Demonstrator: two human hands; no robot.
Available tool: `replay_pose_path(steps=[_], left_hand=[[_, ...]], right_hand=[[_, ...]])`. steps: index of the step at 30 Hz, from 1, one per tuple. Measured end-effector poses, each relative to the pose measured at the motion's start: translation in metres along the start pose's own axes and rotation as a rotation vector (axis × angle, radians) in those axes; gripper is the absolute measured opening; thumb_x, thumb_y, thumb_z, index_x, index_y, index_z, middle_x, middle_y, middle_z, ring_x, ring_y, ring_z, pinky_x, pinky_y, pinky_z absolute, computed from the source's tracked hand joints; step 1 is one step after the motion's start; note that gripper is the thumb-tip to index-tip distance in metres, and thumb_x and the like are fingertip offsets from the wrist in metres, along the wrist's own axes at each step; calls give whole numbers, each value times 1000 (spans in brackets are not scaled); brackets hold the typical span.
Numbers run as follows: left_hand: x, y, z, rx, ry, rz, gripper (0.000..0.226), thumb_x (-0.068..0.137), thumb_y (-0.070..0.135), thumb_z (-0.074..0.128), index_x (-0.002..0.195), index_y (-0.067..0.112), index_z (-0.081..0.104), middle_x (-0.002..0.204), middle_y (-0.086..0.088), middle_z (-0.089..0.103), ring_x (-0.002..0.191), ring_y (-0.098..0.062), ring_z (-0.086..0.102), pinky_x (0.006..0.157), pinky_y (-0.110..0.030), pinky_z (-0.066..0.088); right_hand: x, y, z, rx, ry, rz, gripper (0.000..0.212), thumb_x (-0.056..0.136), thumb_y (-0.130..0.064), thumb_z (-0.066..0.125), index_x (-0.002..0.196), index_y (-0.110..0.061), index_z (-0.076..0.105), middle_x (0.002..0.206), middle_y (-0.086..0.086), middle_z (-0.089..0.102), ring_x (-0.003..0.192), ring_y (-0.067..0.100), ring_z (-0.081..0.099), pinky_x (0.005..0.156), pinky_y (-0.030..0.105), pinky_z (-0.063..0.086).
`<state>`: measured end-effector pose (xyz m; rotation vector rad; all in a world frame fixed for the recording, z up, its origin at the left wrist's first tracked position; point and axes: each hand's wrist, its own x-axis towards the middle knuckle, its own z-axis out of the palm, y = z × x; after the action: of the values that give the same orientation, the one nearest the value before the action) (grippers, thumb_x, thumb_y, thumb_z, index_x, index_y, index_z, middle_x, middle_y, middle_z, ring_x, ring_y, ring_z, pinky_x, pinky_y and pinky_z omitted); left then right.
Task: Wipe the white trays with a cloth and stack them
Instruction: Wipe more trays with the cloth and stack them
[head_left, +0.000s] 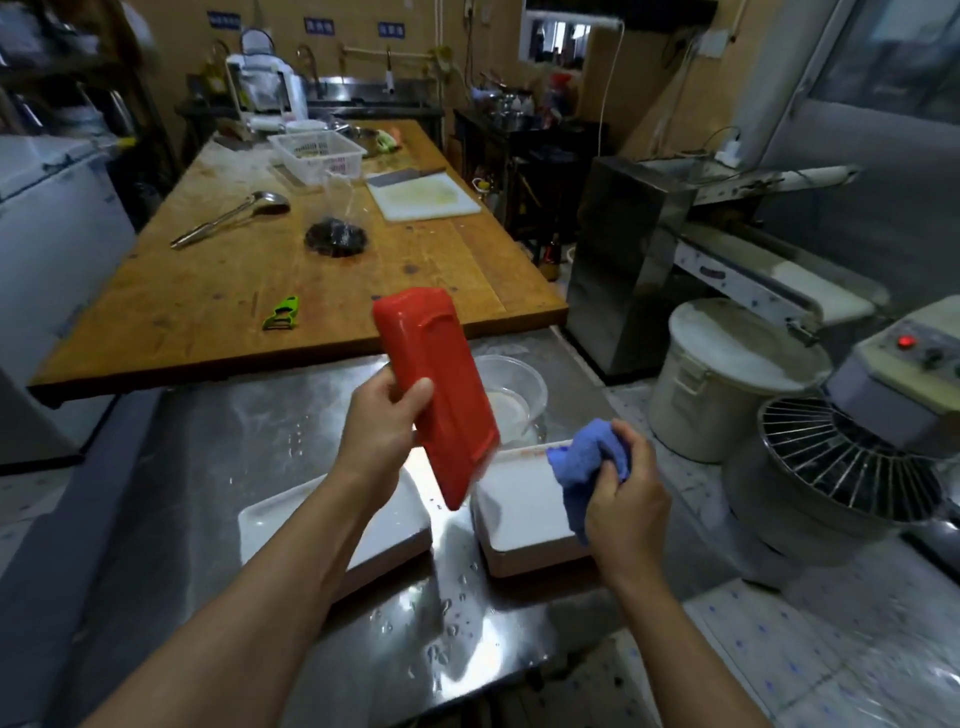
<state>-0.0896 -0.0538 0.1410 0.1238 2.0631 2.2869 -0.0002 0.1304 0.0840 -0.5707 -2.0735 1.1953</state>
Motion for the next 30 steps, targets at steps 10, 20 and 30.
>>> replay_pose_path(steps=[10, 20, 30], left_hand=[[-20, -54, 95, 1216, -237, 499, 34, 95, 23, 52, 129, 23, 54, 116, -4, 47, 102, -23, 53, 70, -28, 43], [-32, -104, 153, 1638, -507, 304, 27, 97, 11, 37, 121, 10, 49, 125, -12, 38, 113, -31, 41, 63, -37, 33], [-29, -132, 159, 1673, -572, 269, 39, 97, 17, 39, 136, 15, 36, 124, -12, 41, 114, -30, 40, 64, -35, 31]], right_hand=[[27, 42, -42, -2, 133, 140, 24, 89, 2, 49, 109, -9, 55, 94, -3, 54, 81, 13, 49, 63, 13, 31], [40, 73, -63, 17, 149, 204, 23, 90, 0, 50, 105, -15, 56, 97, -5, 56, 87, 11, 52, 62, 3, 33], [46, 88, -65, 22, 142, 250, 22, 91, -1, 51, 108, -15, 56, 95, -8, 55, 86, 7, 52, 61, -4, 35]])
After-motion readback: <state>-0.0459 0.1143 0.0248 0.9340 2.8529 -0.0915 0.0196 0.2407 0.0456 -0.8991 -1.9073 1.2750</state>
